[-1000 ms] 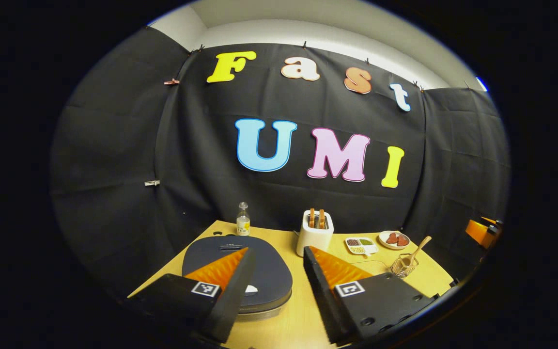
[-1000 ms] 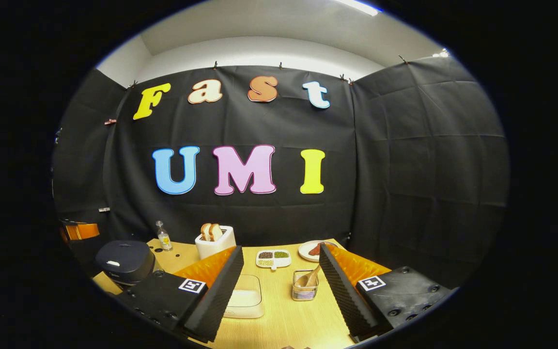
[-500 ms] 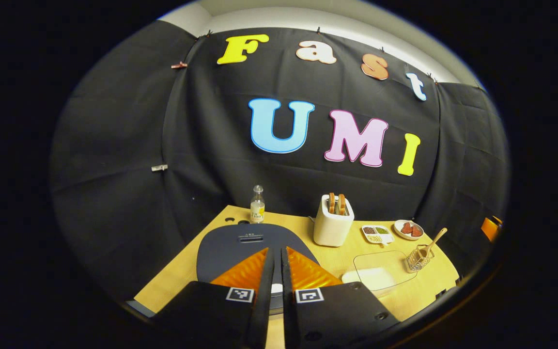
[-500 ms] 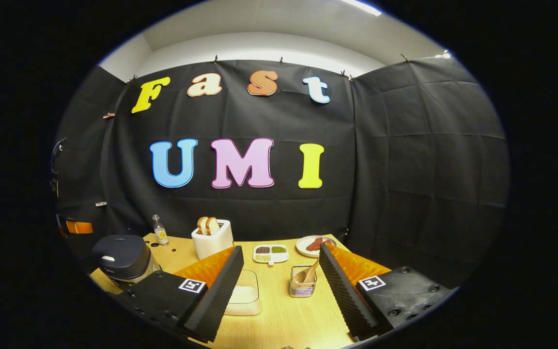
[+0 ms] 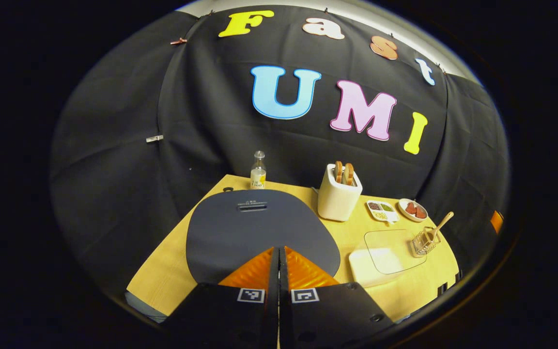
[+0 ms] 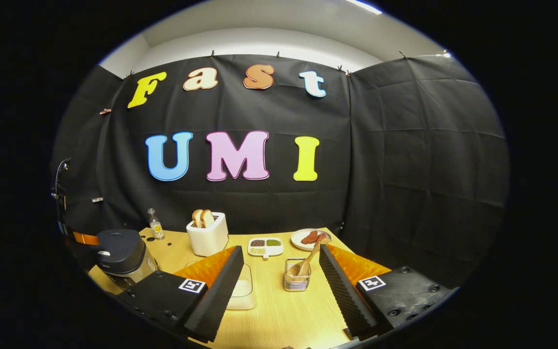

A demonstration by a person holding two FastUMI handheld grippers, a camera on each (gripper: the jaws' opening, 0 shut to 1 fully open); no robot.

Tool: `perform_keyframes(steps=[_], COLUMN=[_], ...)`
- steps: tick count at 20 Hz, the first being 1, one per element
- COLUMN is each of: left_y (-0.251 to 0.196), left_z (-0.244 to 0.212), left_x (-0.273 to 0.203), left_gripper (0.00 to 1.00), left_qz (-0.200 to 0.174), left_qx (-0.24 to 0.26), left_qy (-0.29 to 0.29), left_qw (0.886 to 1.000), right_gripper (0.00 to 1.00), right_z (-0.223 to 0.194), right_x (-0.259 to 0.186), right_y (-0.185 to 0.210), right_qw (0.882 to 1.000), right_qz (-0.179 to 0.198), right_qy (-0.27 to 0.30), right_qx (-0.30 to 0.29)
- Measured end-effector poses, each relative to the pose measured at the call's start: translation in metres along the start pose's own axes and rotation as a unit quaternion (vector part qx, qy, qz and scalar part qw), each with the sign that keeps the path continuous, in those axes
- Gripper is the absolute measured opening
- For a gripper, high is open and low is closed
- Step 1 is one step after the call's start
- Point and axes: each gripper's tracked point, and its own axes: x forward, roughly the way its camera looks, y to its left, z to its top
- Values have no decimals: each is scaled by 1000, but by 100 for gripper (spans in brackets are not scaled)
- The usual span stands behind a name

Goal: Close the left gripper, press the button to open the rice cooker; take a wooden spoon from the chopstick holder with the right hand, scoop a spoonful of rice and pour it into the rice cooker, then put the wooden spoon back into the chopstick holder.

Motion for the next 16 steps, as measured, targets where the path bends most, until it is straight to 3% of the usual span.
perform_keyframes(steps=[5, 12, 16], left_y=[-1, 2, -2], left_z=[-24, -28, -32], left_x=[7, 8, 9], left_gripper=[6, 7, 6], left_qz=[-6, 0, 2], left_qx=[-31, -93, -80], left_qy=[37, 26, 30], left_qw=[999, 995, 996], right_gripper=[98, 98, 98], right_z=[-9, -23, -25], right_x=[-3, 4, 14], right_y=[-9, -7, -6], right_qw=[1000, 999, 999], right_qz=[-7, 9, 27], right_qy=[12, 34, 36], right_qx=[6, 5, 3])
